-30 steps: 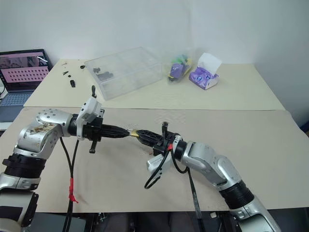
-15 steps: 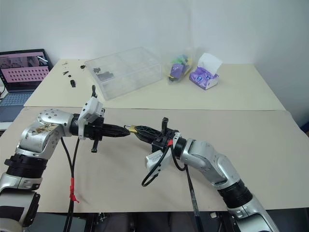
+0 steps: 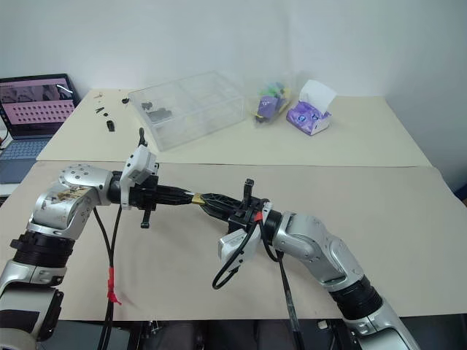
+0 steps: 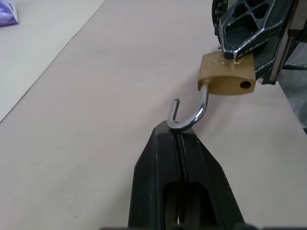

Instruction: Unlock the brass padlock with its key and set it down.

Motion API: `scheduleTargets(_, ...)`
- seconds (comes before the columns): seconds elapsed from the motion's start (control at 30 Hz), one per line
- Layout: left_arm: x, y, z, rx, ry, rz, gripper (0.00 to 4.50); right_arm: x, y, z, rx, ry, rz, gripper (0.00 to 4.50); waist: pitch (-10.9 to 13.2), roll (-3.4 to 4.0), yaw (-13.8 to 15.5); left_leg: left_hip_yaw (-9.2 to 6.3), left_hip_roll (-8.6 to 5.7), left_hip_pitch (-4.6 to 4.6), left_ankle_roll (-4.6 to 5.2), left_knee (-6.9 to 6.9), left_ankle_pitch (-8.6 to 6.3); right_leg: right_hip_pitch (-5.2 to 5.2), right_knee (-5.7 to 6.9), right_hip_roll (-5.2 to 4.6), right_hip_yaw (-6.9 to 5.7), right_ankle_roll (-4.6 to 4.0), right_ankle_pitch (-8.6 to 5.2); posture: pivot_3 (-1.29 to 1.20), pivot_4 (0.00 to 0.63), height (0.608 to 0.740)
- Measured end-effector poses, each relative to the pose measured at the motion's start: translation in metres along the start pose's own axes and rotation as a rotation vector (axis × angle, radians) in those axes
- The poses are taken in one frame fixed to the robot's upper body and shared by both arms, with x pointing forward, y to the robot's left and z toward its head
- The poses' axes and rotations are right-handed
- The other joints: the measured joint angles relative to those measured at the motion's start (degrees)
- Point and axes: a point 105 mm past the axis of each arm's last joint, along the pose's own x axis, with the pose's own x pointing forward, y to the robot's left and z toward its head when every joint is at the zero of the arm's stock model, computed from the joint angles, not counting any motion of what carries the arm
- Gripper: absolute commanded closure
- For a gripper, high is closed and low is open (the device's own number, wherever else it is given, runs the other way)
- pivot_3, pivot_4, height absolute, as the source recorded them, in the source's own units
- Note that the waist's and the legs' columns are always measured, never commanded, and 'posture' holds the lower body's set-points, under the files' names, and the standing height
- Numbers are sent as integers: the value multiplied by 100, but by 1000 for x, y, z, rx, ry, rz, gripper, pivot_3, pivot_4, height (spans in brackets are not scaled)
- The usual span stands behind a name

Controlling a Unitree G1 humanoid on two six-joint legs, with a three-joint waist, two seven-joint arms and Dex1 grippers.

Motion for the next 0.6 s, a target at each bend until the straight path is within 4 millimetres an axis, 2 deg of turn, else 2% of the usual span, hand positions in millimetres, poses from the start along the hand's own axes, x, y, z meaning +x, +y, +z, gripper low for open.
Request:
scheduleTargets(0.5, -1, 2, 0, 7, 1, 15, 4433, -1, 1, -1, 2, 1, 15, 4428, 0, 0, 4, 0, 0, 0, 0, 0, 0, 0, 0, 0, 0, 0, 0, 0, 150, 740)
scheduleTargets(0.6, -6, 3, -3, 20, 29, 32, 4433, -4, -2, -5, -4, 17, 6, 4428, 0, 0, -1, 0, 0, 0, 0, 0, 0, 0, 0, 0, 0, 0, 0, 0, 150, 740)
